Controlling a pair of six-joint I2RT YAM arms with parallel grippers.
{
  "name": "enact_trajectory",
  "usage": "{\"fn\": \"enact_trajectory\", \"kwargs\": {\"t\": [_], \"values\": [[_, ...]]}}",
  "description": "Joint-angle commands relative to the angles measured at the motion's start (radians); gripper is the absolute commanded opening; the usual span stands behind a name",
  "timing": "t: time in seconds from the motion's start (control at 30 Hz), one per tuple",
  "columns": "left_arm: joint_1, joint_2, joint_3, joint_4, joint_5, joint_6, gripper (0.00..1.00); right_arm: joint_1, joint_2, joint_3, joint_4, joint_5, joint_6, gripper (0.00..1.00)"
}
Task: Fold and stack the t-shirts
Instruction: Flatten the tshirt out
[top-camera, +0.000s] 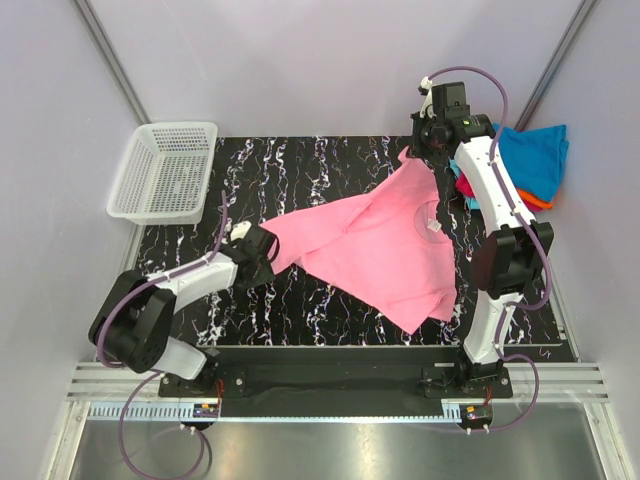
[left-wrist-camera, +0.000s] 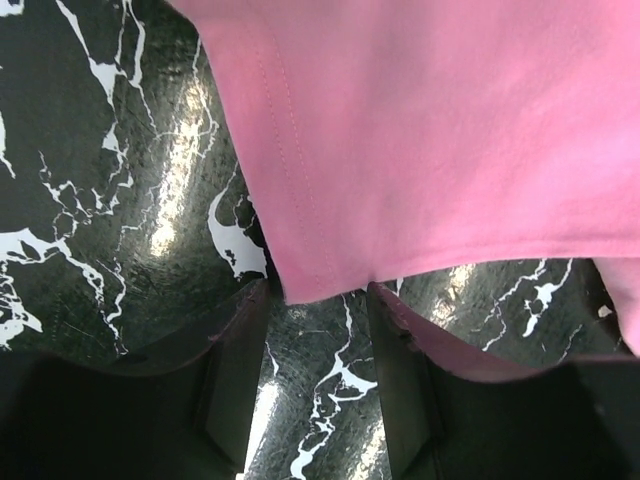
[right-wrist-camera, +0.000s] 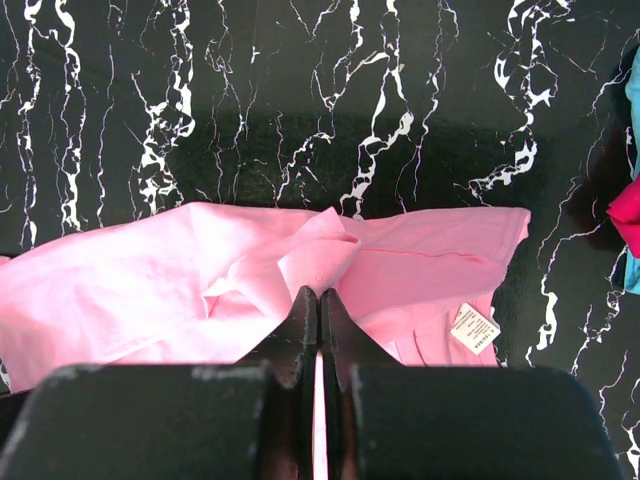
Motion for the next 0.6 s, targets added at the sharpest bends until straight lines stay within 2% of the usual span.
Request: {"fn": "enact_trajectory", "kwargs": {"t": [0.0, 0.3, 0.47, 0.57], "values": [[-0.002, 0.015, 0.043, 0.036, -0.072, 0.002, 0.49, 0.005, -0.063, 0.002, 0.036, -0.009, -0.002, 0.0], [-0.001, 0.069, 0.103, 0.038, -0.104, 0.022, 0.49, 0.005, -0.052, 0.01, 0.033, -0.008, -0.003, 0.0], [0.001, 0.114, 0.123, 0.039, -0.09, 0.025, 0.39, 0.005, -0.058, 0.007, 0.035, 0.01, -0.012, 0.0], [0.001, 0.103, 0.113, 0.036, -0.089, 0.02, 0.39, 0.005, -0.06, 0.007, 0.035, 0.013, -0.014, 0.0]]}}
